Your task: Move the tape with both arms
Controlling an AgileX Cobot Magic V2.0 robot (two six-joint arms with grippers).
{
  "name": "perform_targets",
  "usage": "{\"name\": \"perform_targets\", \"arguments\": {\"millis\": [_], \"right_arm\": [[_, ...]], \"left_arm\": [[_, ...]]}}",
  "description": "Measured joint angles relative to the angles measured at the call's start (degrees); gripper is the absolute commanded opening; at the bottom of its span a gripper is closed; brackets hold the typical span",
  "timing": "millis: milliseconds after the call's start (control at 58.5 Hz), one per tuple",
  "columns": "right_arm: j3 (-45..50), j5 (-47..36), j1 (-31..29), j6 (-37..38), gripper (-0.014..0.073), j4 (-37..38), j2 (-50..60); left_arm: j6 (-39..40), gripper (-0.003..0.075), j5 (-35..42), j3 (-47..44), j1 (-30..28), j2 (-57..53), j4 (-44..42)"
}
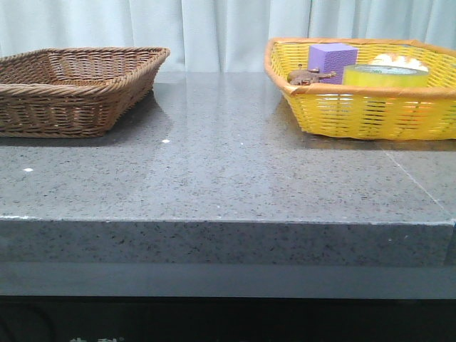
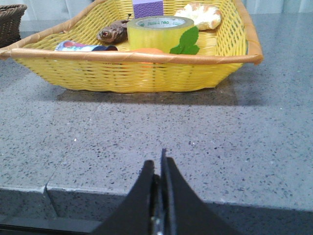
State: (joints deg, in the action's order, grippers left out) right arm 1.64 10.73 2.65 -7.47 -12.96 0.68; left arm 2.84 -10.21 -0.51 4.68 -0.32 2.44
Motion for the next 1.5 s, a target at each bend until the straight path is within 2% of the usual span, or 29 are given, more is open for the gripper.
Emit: {"name": "perform_targets", "arguments": {"millis": [1248, 1504], "right_arm": [[0.0, 0.0, 0.0, 0.0, -0.0079, 0.0, 0.0], [0.0, -3.7, 0.0, 0.0, -0.0079, 0.0, 0.0]], "left_arm": [[0.0, -0.002, 0.8, 0.0, 0.0, 0.0, 0.0], [0.0, -0.002, 3.5, 0.0, 0.0, 0.0, 0.0]]}}
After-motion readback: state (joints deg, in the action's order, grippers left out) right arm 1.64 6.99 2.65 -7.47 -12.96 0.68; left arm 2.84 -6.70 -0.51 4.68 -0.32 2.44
